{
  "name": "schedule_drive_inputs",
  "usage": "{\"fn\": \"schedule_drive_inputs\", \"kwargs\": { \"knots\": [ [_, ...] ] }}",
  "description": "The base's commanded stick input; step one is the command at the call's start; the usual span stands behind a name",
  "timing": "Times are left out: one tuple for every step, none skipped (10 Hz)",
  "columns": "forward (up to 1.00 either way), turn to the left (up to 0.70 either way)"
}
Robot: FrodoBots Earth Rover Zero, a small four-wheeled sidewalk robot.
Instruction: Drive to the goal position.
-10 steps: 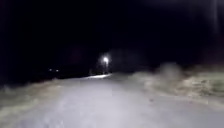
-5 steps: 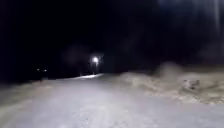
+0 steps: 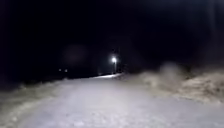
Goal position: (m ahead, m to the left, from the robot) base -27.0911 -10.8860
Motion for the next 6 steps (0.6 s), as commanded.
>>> {"fn": "schedule_drive_inputs", "kwargs": {
  "knots": [
    [1.00, -0.01],
    [1.00, -0.10],
    [1.00, -0.23],
    [0.98, -0.24],
    [0.98, -0.25],
    [0.99, -0.26]
  ]
}}
